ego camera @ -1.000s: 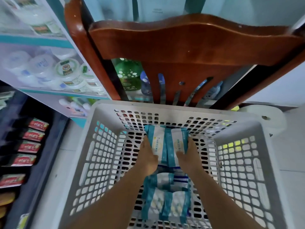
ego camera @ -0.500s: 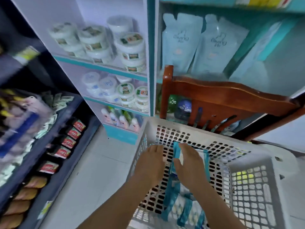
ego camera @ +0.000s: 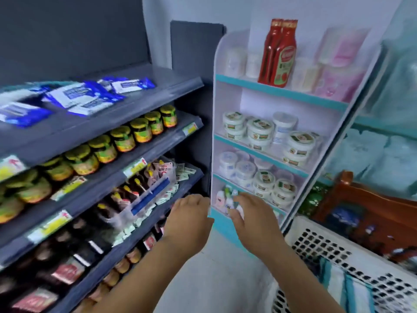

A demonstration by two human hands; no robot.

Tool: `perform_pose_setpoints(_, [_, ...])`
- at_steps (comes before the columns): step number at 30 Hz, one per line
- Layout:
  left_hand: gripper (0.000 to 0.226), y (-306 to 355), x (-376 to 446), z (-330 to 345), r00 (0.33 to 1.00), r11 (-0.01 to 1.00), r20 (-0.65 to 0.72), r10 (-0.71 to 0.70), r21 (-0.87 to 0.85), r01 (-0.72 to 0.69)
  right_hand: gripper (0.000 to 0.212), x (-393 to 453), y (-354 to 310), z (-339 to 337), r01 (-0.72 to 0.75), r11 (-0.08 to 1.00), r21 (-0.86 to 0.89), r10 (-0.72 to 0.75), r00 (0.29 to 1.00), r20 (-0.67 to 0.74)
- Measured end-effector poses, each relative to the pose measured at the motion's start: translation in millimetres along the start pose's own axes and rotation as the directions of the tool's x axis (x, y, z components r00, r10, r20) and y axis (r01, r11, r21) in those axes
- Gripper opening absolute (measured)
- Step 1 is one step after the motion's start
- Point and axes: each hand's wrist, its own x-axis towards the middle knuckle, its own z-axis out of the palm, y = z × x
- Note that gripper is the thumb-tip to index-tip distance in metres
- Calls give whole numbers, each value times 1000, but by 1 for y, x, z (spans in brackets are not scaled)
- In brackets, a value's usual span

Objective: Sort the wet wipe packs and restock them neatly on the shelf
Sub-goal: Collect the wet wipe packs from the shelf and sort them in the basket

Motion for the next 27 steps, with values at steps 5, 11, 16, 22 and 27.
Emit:
perform_pose_setpoints(5, [42, -84, -38, -56, 989, 995, -112, -97, 14, 99, 56, 21, -112, -2, 130, 991, 11, -130, 991, -18])
perform_pose_setpoints(11, [37, -165, -78, -108, 950, 981, -260, -176, 33, 191, 45, 44, -216, 4, 293, 956, -11, -292, 956, 21])
perform_pose_setpoints(16, [41, -219, -94, -142, 897, 951, -339, -285, 20, 309, 50, 64, -280, 7, 426, 905, -12, -426, 905, 3])
perform_pose_setpoints(22, [43, -268, -95, -169, 834, 919, -407, -372, -31, 394, 40, 104, -337, 18, 525, 851, 2, -525, 851, -9])
perform_pose_setpoints(27, [43, -307, -70, -181, 818, 888, -377, -434, -27, 458, 41, 150, -375, 32, 585, 810, 27, -586, 810, 20])
